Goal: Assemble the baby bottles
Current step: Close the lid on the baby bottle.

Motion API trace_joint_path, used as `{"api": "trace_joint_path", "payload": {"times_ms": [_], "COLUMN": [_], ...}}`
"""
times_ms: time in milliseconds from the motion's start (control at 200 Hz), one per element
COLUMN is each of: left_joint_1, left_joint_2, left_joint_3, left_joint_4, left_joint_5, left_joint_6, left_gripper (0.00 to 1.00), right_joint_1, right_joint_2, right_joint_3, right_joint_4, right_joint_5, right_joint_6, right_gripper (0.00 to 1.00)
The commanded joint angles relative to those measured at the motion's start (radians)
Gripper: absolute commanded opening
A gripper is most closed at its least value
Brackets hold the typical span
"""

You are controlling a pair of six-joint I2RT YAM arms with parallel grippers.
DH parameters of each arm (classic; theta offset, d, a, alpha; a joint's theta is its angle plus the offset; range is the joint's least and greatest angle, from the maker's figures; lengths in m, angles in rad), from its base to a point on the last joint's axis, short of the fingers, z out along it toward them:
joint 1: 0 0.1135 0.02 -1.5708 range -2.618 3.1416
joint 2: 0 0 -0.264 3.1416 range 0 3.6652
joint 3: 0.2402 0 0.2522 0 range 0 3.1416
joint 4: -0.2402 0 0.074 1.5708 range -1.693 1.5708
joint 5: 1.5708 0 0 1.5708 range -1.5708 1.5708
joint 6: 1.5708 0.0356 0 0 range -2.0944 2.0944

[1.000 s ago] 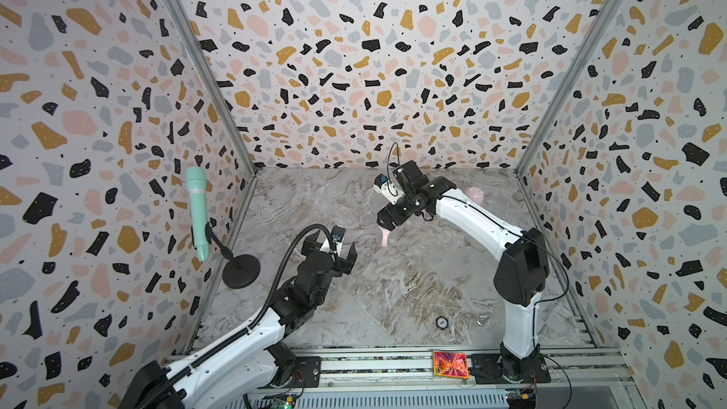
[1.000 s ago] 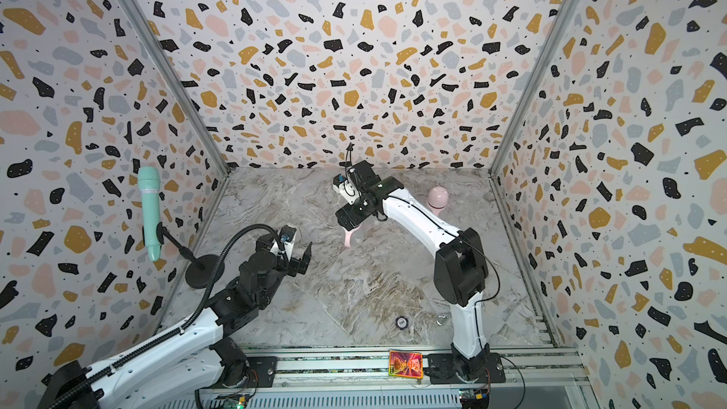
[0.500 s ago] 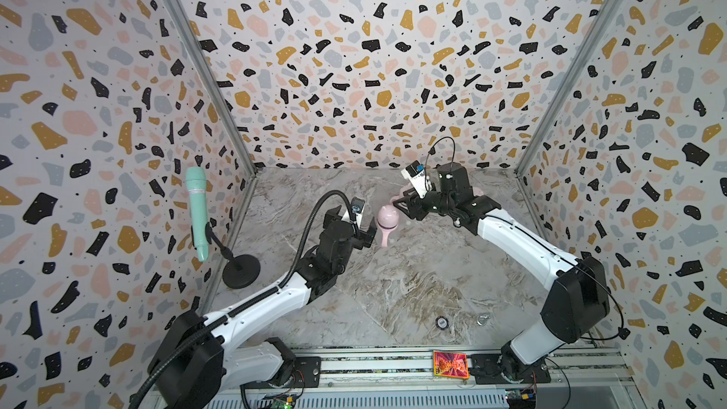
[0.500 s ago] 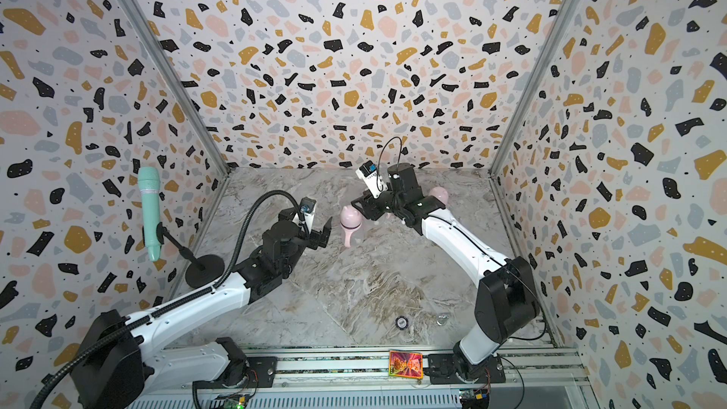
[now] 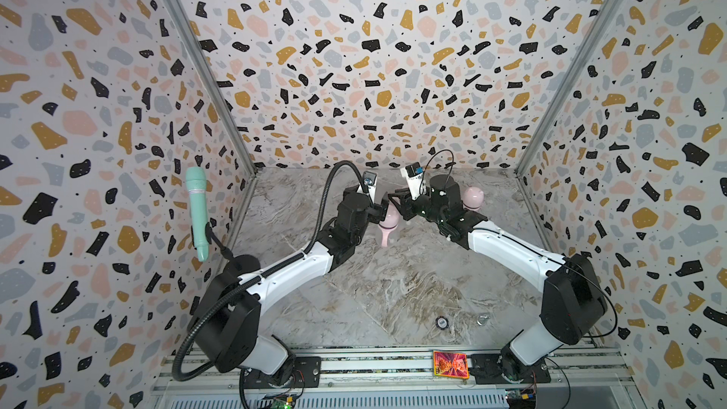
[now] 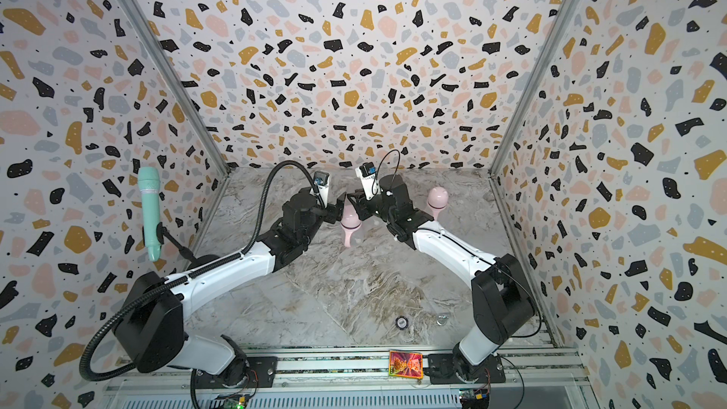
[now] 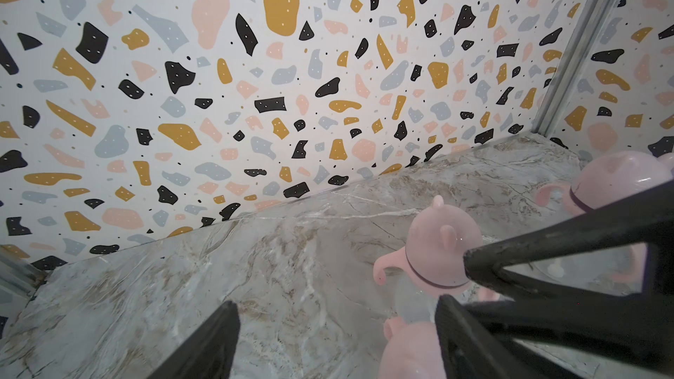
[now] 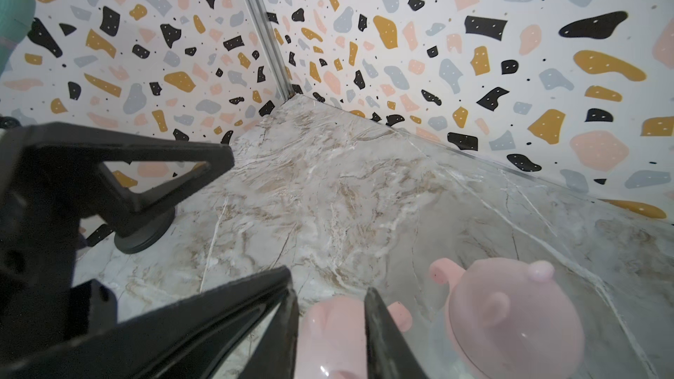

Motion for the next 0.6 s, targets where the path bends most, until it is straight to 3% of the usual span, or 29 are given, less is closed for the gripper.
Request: {"api": "trace_joint_path", "payload": {"times_ms": [0,596], "left_joint_1": [0.006,0.017], "left_joint_2": [0.032,0.085], "left_joint_3": [0.024,0.035], "left_joint_4": [0.021,0.024], "left_joint_5": [0.026,0.062], "left_joint_6": [-0.046,-0.089], "left_gripper": [0.8,0.76], "right_joint_1": [0.017,0.062], "right_joint_2": [0.004,0.058], "right_joint_3": [-0.006,-0.012], "right_joint_4": [0.049,0.019], "right_joint_5": [0.056,0.186], "right_joint_6": [0.041,0.163], "right_gripper": [0.29,0.19]}}
